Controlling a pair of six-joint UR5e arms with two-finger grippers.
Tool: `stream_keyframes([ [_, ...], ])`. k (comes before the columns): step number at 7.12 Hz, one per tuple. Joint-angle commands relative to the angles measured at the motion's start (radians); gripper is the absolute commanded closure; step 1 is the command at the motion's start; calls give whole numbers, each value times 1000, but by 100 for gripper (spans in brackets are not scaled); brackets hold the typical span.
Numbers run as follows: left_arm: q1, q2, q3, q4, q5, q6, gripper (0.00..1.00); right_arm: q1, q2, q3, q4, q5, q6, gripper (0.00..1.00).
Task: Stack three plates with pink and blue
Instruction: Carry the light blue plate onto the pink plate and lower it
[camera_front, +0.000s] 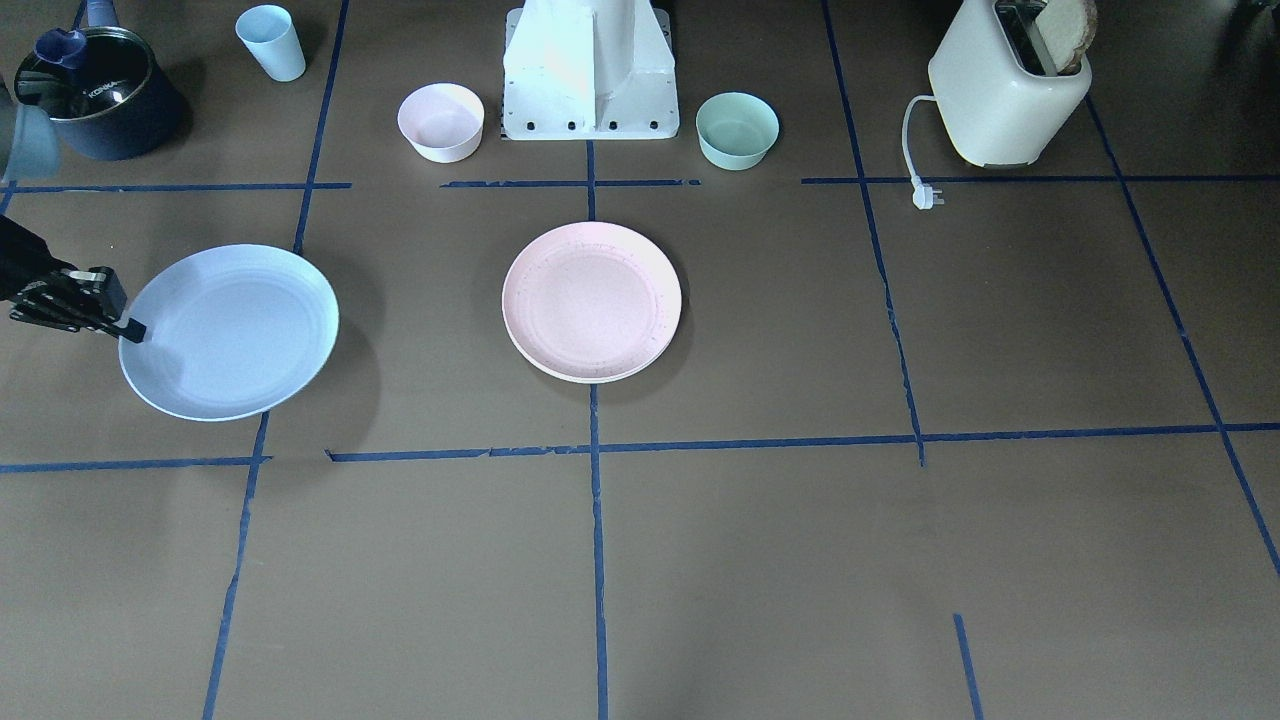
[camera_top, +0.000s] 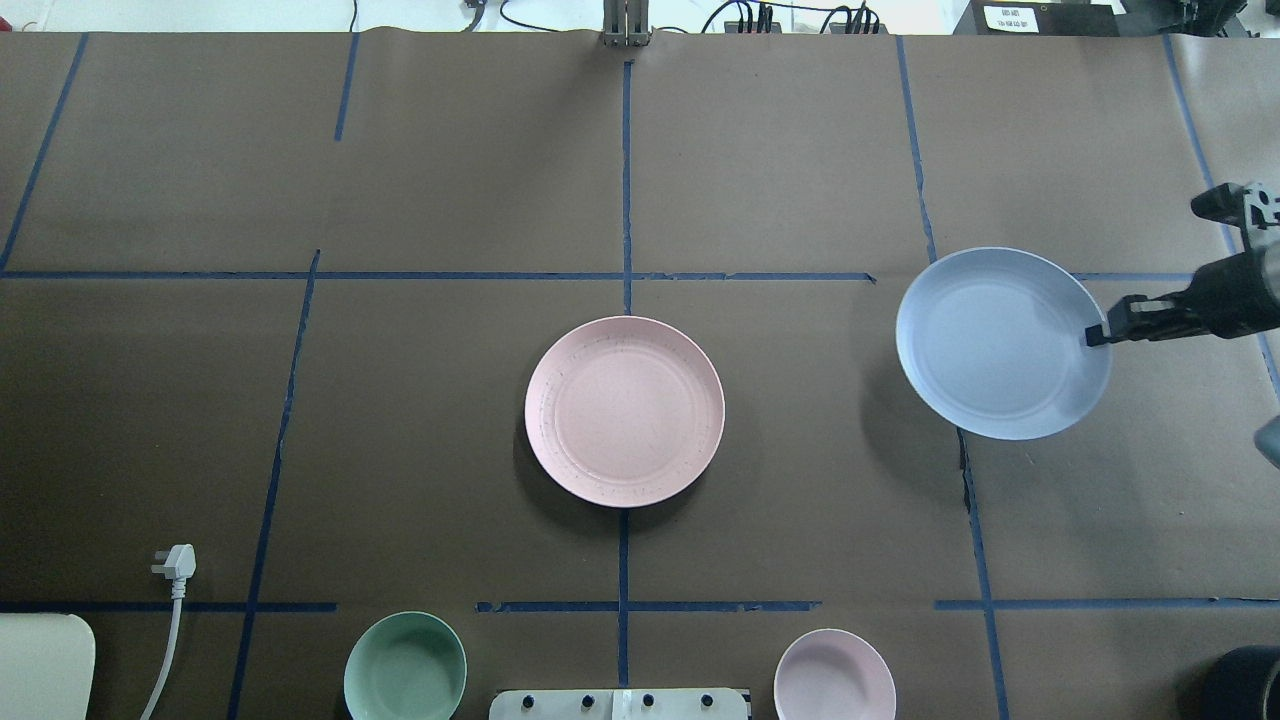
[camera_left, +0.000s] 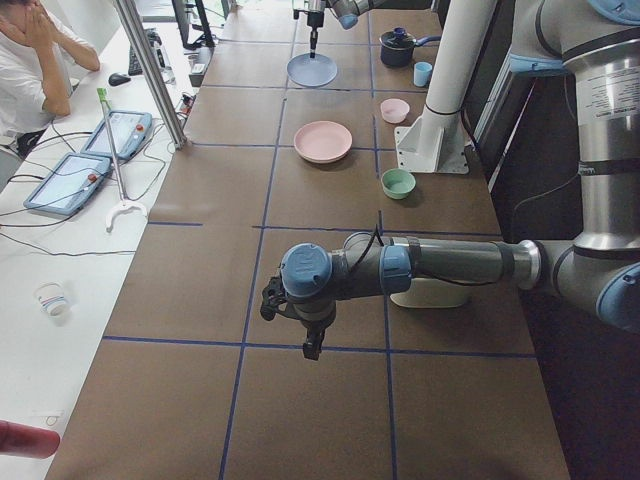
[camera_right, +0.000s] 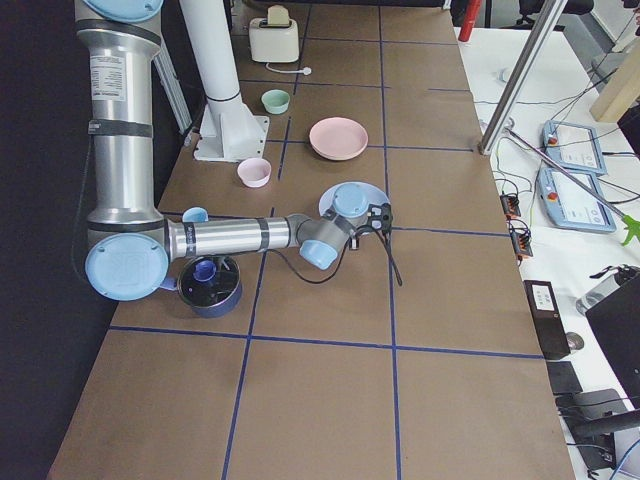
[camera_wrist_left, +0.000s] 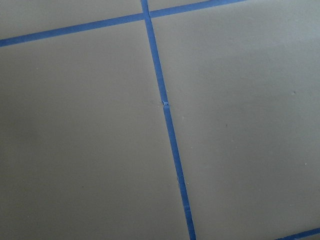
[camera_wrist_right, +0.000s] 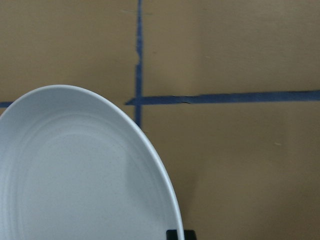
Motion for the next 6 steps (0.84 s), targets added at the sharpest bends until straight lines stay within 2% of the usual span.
stream_keyframes([
  [1,0,-1,0,0,1,-9,0,-139,170,2,-8,-55,217,100],
  [2,0,-1,0,0,1,-9,0,-219,224,4,-11,-153,291,100],
  [3,0,-3,2,0,1,-11,0,-280,285,33,-99,-213,349,100],
  [4,0,-3,2,0,1,-15,0,-331,340,89,-249,-273,354,100],
  [6,0,-4,-1,0,1,-20,0,-454,411,91,-362,-406,371,100],
])
